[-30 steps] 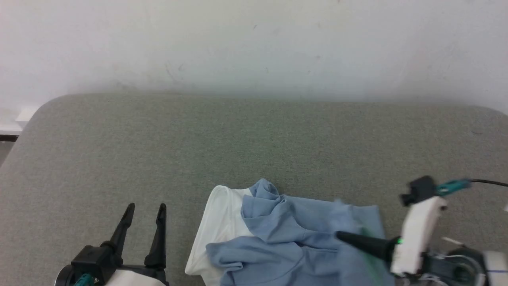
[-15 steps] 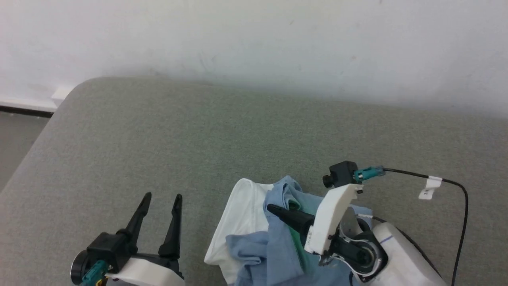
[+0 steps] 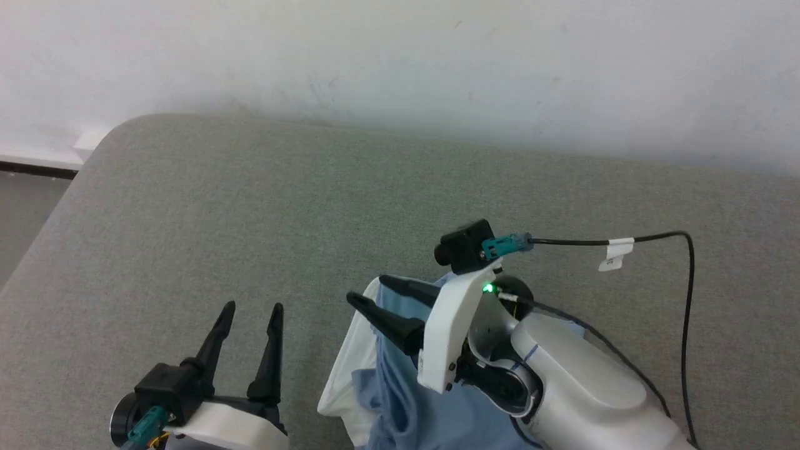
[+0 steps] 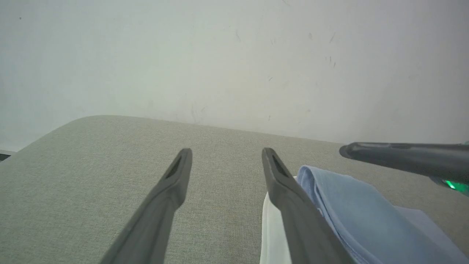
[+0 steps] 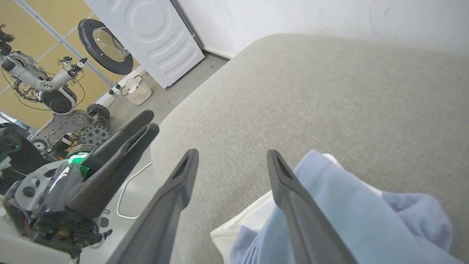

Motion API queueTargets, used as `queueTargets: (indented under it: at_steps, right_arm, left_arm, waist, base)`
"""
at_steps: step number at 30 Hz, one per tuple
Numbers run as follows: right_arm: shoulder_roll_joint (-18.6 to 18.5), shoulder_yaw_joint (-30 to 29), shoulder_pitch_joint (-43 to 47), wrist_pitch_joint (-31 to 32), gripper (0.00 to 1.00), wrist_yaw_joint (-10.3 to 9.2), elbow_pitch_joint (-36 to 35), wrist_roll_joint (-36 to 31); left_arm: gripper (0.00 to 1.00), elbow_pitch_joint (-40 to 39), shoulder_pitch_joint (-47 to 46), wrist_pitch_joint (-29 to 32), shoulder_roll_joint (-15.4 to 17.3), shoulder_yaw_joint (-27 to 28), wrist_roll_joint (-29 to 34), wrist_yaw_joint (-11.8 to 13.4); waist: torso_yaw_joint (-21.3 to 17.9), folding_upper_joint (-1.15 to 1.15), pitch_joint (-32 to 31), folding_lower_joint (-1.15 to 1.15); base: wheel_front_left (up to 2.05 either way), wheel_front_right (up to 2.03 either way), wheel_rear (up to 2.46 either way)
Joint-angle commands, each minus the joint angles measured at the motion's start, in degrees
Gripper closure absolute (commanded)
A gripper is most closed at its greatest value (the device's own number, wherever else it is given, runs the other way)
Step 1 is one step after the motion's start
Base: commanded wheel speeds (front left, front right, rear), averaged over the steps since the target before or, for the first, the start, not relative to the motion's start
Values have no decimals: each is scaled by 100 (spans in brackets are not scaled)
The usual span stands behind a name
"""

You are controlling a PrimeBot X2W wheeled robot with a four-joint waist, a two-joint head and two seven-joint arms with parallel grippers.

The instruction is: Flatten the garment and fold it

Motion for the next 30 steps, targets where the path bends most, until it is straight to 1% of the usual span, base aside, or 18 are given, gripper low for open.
queueTargets:
  at_steps: [1, 4, 6, 9, 10, 11, 12, 13, 16, 18, 21, 26, 30]
  right_arm:
    - [-104, 98, -179, -272, 0, -2, -161, -462]
    - [-397, 31, -202, -784, 0, -2, -384, -1320]
    - [-583, -271, -46, -1127, 0, -2, -508, -1910]
    - [-771, -1030, 436, -1512, 0, -2, -756, -2766]
    - [-771, -1030, 436, -1512, 0, -2, -756, -2766]
    - [-812, -1335, 645, -1604, 0, -2, -877, -3038]
    - [-860, -1957, 1114, -1741, 0, -2, -1189, -3530]
    - [-860, -1957, 1114, -1741, 0, -2, -1189, -3530]
    - [-838, -2850, 1887, -1787, 0, -2, -1786, -4054]
    - [-787, -3382, 2372, -1746, 0, -2, -2216, -4292]
    - [-661, -4003, 3000, -1601, 0, -2, -2817, -4513]
    - [-391, -4660, 3832, -1368, 0, -2, -3660, -4661]
    - [-161, -5107, 4389, -1162, 0, -2, -3971, -4539]
  left_arm:
    - [0, 24, -14, -37, -12, 42, -10, -10]
    - [0, 33, 26, -40, -27, 74, -12, 19]
    - [0, 36, 71, -42, -32, 100, -7, 52]
    - [0, 28, 136, -44, -36, 145, -3, 110]
    - [0, 28, 136, -44, -36, 145, -3, 110]
    - [0, 24, 155, -45, -33, 161, -1, 127]
    - [0, 24, 195, -46, -24, 197, -4, 156]
    - [0, 24, 195, -46, -24, 197, -4, 156]
    - [0, 18, 270, -47, -2, 277, -14, 210]
    - [0, 19, 321, -48, 14, 333, -16, 244]
    - [0, 20, 394, -50, 42, 427, -13, 296]
    - [0, 19, 450, -51, 106, 522, 45, 328]
    - [0, 37, 442, -52, 156, 543, 86, 304]
  waist:
    - [-98, 0, -82, 0]
    - [-193, 0, -145, 0]
    - [-267, 0, -190, 0]
    - [-383, 0, -232, 0]
    - [-383, 0, -232, 0]
    - [-420, 0, -244, 0]
    - [-490, 0, -280, 0]
    - [-490, 0, -280, 0]
    - [-603, 0, -322, 0]
    - [-675, 0, -347, 0]
    - [-775, 0, -386, 0]
    - [-857, 0, -412, 0]
    - [-869, 0, -396, 0]
  base:
    - [0, 0, 0]
    - [0, 0, 0]
    - [0, 0, 0]
    - [0, 0, 0]
    - [0, 0, 0]
    - [0, 0, 0]
    - [0, 0, 0]
    - [0, 0, 0]
    - [0, 0, 0]
    - [0, 0, 0]
    - [0, 0, 0]
    - [0, 0, 0]
    - [0, 0, 0]
